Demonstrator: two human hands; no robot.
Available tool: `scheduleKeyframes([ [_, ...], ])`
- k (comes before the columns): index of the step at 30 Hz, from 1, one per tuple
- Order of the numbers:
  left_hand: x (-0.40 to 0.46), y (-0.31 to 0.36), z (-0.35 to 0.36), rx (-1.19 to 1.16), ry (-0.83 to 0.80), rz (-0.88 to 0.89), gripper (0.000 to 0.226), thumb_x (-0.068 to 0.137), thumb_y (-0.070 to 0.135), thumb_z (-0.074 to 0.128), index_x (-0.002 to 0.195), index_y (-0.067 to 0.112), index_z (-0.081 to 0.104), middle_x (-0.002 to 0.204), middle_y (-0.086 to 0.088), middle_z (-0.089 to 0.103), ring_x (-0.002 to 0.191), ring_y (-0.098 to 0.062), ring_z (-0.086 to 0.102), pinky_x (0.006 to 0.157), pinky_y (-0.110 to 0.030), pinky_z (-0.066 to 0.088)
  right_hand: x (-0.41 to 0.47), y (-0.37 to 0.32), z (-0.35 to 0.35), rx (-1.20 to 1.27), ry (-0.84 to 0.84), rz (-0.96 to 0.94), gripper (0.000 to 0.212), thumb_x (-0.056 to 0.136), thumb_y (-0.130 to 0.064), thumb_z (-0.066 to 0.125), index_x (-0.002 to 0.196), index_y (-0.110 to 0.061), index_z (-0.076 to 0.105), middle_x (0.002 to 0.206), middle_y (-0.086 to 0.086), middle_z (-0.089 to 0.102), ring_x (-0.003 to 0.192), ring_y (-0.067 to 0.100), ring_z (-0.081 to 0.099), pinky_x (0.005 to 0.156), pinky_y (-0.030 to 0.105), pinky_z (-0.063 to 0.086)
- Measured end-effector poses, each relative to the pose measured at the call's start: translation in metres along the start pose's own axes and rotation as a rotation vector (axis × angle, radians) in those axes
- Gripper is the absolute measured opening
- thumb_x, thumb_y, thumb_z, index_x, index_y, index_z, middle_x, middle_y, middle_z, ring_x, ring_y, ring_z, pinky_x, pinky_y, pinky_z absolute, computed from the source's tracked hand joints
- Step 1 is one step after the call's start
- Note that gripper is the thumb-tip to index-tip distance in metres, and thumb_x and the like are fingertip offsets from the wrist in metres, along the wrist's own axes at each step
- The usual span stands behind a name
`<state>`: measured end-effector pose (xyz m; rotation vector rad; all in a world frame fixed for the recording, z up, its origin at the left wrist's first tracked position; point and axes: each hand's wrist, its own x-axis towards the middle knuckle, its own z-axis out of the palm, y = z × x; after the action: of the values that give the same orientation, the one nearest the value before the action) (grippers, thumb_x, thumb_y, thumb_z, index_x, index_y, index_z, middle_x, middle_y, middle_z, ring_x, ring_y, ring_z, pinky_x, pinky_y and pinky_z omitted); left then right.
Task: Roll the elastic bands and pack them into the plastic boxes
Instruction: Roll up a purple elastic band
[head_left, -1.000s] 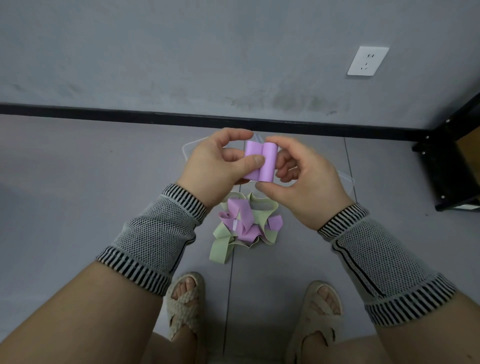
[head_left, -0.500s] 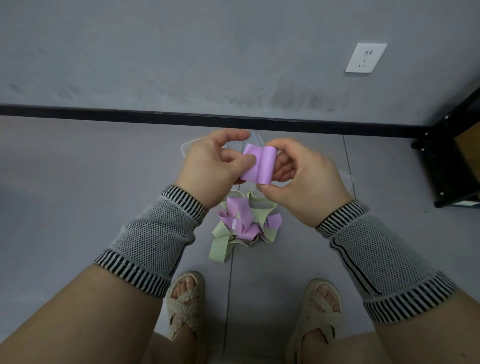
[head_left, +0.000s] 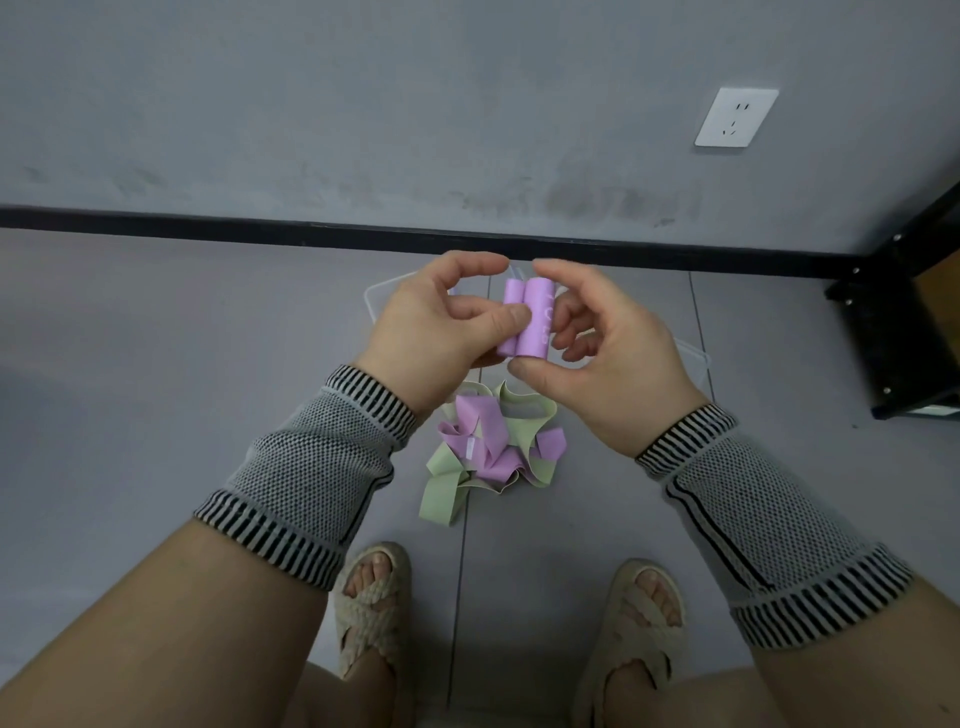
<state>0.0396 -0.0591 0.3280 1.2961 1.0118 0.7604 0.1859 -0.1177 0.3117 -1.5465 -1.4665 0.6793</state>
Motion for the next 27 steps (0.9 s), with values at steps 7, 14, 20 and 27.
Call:
scheduleKeyframes([
  [7,-0.001,-0.001,0.001,0.052,-0.025,0.013,0.032,0.08,0.007,0.07,0.106,0.021,0.057,0.075,-0.011,0.071,0.074,-0.025,0.066,0.082,-0.047,0.056,-0.001,-0.002,0.001,0.028,-0.012,0.015,0.05,0.068,-0.021,0.08,0.108,-0.037,0.054,0.081,-0.006,0.062,0.072,0.011,0.059,0.072,0.027,0.054],
  [14,0.002,-0.001,-0.002,0.069,0.033,0.015,0.024,0.086,0.003,0.062,0.099,0.022,0.06,0.068,-0.007,0.07,0.074,-0.026,0.066,0.081,-0.047,0.056,0.0,-0.002,-0.002,0.059,-0.02,0.025,0.055,0.067,-0.01,0.082,0.103,-0.04,0.053,0.081,-0.003,0.062,0.074,0.016,0.061,0.074,0.032,0.055],
  [20,0.0,-0.003,0.002,0.11,0.053,0.063,0.024,0.085,0.003,0.063,0.096,0.025,0.061,0.068,-0.005,0.071,0.078,-0.034,0.067,0.081,-0.048,0.056,-0.001,-0.001,-0.005,-0.046,-0.017,-0.012,0.047,0.069,-0.011,0.079,0.106,-0.031,0.058,0.08,-0.001,0.063,0.072,0.017,0.061,0.072,0.034,0.055],
  [27,-0.002,-0.006,0.01,0.181,0.028,0.105,0.025,0.079,0.013,0.072,0.097,0.026,0.06,0.061,0.008,0.07,0.058,-0.004,0.064,0.068,-0.026,0.053,0.0,0.002,0.0,-0.164,0.003,-0.063,0.047,0.072,-0.012,0.074,0.115,-0.025,0.06,0.082,-0.015,0.052,0.071,0.006,0.052,0.068,0.016,0.047],
])
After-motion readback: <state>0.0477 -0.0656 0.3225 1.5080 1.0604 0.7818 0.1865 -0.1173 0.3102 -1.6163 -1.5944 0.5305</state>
